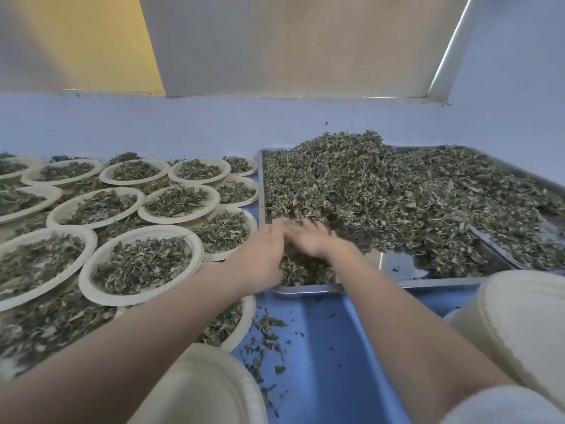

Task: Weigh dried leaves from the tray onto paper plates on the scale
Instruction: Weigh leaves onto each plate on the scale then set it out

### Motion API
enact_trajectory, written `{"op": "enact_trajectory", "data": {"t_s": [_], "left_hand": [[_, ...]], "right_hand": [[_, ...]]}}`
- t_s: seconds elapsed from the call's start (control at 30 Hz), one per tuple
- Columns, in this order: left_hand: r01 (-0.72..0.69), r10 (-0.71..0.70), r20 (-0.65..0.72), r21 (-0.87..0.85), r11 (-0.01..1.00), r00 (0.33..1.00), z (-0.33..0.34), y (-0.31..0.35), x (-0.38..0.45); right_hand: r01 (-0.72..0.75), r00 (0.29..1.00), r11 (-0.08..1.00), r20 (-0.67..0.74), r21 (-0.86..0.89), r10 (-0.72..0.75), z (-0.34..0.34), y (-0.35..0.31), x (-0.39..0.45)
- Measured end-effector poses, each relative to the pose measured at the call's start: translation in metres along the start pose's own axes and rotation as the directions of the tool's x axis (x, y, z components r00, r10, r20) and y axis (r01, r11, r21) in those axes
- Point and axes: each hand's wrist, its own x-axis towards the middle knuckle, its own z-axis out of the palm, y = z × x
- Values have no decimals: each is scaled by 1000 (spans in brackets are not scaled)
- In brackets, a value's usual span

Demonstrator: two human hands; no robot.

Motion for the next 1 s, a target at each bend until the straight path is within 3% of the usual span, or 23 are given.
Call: {"op": "enact_trajectory", "data": {"t_s": [0.07, 0.17, 0.23, 0.3, 0.37, 0.43, 0.67, 0.77, 0.9, 1.0], "left_hand": [[31, -31, -14, -15, 999, 999, 1, 2, -3], [55, -56, -14, -41, 998, 998, -1, 3, -7], [50, -52, -32, -60, 997, 998, -1, 4, -8], [62, -65, -41, -82, 995, 997, 0, 5, -9], [75, -81, -44, -119, 990, 996, 2, 6, -9], [96, -107, -59, -163, 982, 993, 2, 5, -7], [168, -216, -107, -341, 925, 971, 5, -5, 0], [199, -233, -82, -300, 933, 969, 8, -4, 1], [223, -250, -73, -266, 938, 966, 7, 2, 0], [225, -265, -100, -296, 928, 959, 3, 6, -3]], "right_hand": [[115, 987, 993, 109, 22, -117, 7, -8, -7], [177, 982, 961, 25, 213, -187, -4, -3, -22], [102, 990, 984, -113, 145, -86, -7, 8, -30], [32, 999, 997, -38, 68, -29, -3, 9, -37], [92, 992, 993, 80, 78, -98, 2, 3, -44], [177, 977, 980, 104, 92, -186, 4, -1, -52], [304, 949, 951, -63, -62, -308, 10, -19, -86], [357, 928, 927, -71, -115, -366, 10, -21, -89], [372, 926, 927, -49, -48, -374, 9, -18, -83], [387, 918, 921, -119, 49, -379, 0, -12, -70]]}}
